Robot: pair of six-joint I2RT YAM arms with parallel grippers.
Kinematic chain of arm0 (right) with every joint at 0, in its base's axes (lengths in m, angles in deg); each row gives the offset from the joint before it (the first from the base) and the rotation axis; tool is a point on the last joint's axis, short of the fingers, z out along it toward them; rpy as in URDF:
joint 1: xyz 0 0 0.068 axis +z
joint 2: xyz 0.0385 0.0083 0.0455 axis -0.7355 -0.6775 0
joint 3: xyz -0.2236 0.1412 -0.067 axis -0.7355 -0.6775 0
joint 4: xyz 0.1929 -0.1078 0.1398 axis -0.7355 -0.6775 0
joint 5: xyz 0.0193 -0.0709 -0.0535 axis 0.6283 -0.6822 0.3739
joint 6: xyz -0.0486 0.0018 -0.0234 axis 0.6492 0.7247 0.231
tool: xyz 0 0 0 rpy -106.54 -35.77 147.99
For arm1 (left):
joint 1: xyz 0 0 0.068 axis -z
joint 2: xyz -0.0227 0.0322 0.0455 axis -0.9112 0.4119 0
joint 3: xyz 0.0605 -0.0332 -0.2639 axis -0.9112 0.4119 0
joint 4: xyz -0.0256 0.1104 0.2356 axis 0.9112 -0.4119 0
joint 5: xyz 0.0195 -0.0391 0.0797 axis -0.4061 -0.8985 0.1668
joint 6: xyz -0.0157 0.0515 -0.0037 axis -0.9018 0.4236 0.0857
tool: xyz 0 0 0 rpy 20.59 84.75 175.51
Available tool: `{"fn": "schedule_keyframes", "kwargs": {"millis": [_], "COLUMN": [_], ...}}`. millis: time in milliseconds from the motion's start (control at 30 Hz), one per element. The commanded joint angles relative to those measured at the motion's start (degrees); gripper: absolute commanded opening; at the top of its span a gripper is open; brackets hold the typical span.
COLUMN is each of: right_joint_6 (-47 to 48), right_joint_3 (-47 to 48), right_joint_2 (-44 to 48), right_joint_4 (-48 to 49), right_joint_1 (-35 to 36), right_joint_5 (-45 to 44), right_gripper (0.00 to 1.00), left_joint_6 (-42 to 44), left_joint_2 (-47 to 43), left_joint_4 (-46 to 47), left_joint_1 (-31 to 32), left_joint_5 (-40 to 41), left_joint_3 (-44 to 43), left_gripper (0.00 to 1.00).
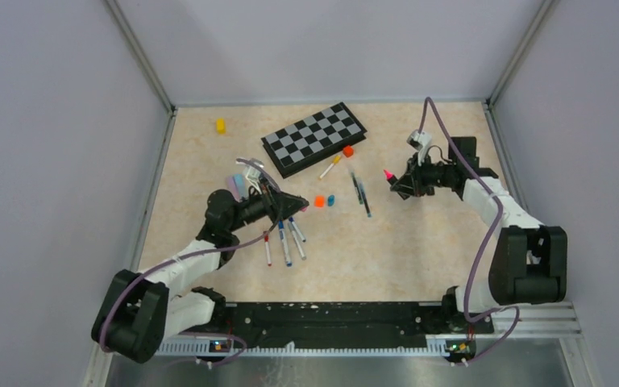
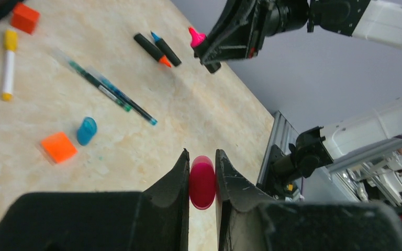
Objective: Open the pen caps
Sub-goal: Place the pen at the center of the board.
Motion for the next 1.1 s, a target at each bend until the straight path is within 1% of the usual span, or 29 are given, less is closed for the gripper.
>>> {"fn": "schedule_keyframes", "kwargs": {"millis": [0,133,233,300,500,633,867,1067], "right_joint_6": [-5.57,-9.7,-13.03,-15.62,-22.19,-25.2,-25.71,-26.11], "right_joint_3": [-1.14,-1.61,-2.66,-3.48,-3.86,-3.61,-2.9,-2.59], "right_joint_2": [1.1,0.38,0.16,-0.16,-3.1,-5.22,-7.64,-9.42], "right_joint_4": [6.29,8.87,11.74,13.85,17.55,17.81,17.06,16.93], "right_joint_1": [-3.84,-7.53,-9.8,-10.92,-13.23,-15.51,-17.85,-18.73], "right_joint_5": [-9.26,-14.41,-17.91,-19.99,-27.14,-27.14,-25.03,-24.68], "right_gripper": [0.0,0.0,0.0,0.0,0.0,0.0,0.0,0.0], "left_joint_6": [1.58,8.17,14.95,18.28,23.65,25.59,29.94,32.42], "left_joint_2": [4.13,9.0,12.93,15.34,21.77,26.14,34.45,39.24], "left_joint_4": [3.16,-3.89,-13.51,-19.96,-29.6,-34.16,-41.58,-44.11], "left_joint_1": [5.56,12.09,15.94,17.64,21.23,23.17,25.32,25.28], "left_joint_5": [0.83,6.51,11.43,14.45,21.67,25.67,31.73,35.1], "left_joint_3": [-1.24,-5.78,-11.67,-15.15,-22.93,-27.7,-36.76,-41.29], "left_gripper": [0.0,0.0,0.0,0.0,0.0,0.0,0.0,0.02]}}
